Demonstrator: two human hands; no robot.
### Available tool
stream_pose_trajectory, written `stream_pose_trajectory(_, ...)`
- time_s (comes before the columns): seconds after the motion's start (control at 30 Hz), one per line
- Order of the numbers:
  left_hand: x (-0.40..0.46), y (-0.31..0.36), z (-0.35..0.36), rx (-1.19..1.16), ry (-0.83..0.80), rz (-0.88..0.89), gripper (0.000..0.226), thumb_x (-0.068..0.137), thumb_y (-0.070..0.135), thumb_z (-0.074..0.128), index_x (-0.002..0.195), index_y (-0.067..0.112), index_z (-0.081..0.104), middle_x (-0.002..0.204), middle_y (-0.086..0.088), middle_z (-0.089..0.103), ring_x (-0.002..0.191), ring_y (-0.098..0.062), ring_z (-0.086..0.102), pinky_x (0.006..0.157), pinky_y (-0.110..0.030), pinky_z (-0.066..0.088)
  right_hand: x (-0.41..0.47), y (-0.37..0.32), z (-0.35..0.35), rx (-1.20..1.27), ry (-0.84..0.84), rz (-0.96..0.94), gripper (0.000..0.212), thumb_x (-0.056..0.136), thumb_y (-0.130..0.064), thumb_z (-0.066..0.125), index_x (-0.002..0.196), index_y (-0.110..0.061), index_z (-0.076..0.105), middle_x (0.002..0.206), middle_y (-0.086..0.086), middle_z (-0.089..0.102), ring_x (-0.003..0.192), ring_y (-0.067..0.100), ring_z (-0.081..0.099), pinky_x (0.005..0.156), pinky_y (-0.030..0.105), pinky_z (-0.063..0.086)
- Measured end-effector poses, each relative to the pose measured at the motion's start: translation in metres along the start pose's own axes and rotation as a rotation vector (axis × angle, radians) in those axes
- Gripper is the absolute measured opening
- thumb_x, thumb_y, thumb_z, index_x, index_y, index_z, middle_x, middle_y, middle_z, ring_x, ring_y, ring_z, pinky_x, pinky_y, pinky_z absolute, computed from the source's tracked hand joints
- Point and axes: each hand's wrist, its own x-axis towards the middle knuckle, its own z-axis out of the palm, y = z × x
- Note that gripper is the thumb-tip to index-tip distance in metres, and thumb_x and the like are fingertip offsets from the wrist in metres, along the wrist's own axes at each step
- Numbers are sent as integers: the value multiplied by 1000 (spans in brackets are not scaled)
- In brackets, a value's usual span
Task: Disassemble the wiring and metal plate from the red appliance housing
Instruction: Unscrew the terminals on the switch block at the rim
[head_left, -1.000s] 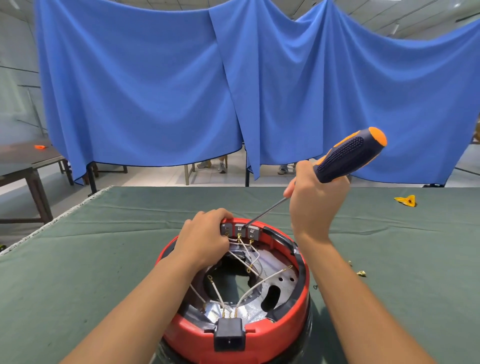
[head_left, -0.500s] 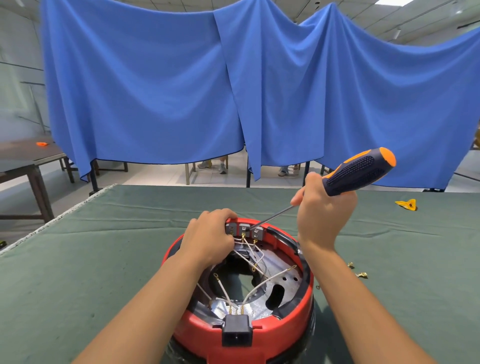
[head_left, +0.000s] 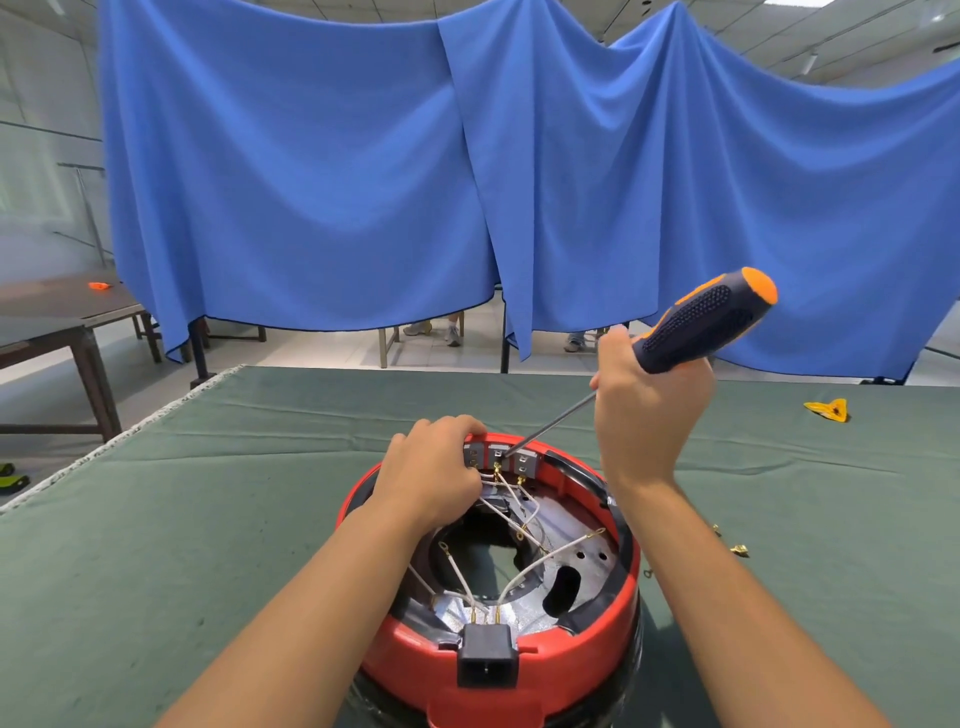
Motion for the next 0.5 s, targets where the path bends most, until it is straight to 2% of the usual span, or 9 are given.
stream_pose_trajectory(0.07, 0, 0, 1, 9, 2, 5, 50, 79, 12, 52, 126, 30, 51, 123, 6, 59, 115, -20, 46, 95, -35, 32, 2, -3, 7, 32, -5, -16, 31, 74, -33, 60, 57, -19, 40, 48, -7, 43, 49, 23, 46, 55, 38, 41)
stream_pose_trajectory(0.13, 0, 0, 2, 16, 8, 14, 50, 79, 13, 52, 126, 30, 51, 123, 7, 59, 114, -19, 46, 95, -35, 32, 4, -6, 15, 20, 6, -67, 34, 74, -44, 64, 61, -27, 38, 48, -15, 43, 50, 11, 45, 58, 32, 41)
stream_pose_trajectory(0.2, 0, -1, 2, 17, 11, 18, 50, 79, 13, 52, 127, 30, 51, 123, 8, 59, 115, -19, 45, 96, -36, 31, 7, -6, 21, 32, 33, -89, 36, 72, -53, 66, 69, -28, 41, 53, -16, 45, 55, 13, 48, 62, 36, 46)
stream_pose_trajectory(0.3, 1, 0, 2, 13, 13, 20, 50, 79, 14, 53, 127, 29, 51, 121, 7, 60, 115, -19, 45, 97, -36, 32, 13, -2, 29, 66, 51, -59, 33, 75, -61, 60, 75, -32, 43, 58, -10, 49, 60, 27, 56, 65, 45, 51)
stream_pose_trajectory(0.33, 1, 0, 2, 14, 11, 22, 50, 79, 15, 53, 126, 29, 51, 121, 6, 60, 115, -19, 45, 97, -36, 32, 15, 0, 32, 44, 64, -68, 30, 77, -62, 55, 76, -34, 44, 57, -8, 51, 59, 27, 59, 64, 43, 51)
stream_pose_trajectory(0.43, 0, -1, 2, 17, 14, 28, 49, 78, 16, 54, 125, 29, 52, 120, 7, 60, 114, -19, 45, 96, -36, 33, 25, 7, 38, -31, 93, -118, 23, 85, -55, 48, 76, -35, 42, 48, -11, 53, 50, 17, 60, 57, 25, 47)
stream_pose_trajectory(0.5, 0, -1, 2, 15, 17, 29, 49, 77, 16, 54, 124, 29, 52, 119, 7, 61, 113, -19, 45, 95, -36, 35, 33, 14, 42, -59, 91, -121, 22, 88, -47, 49, 79, -27, 45, 56, -12, 55, 52, 20, 61, 55, 28, 47)
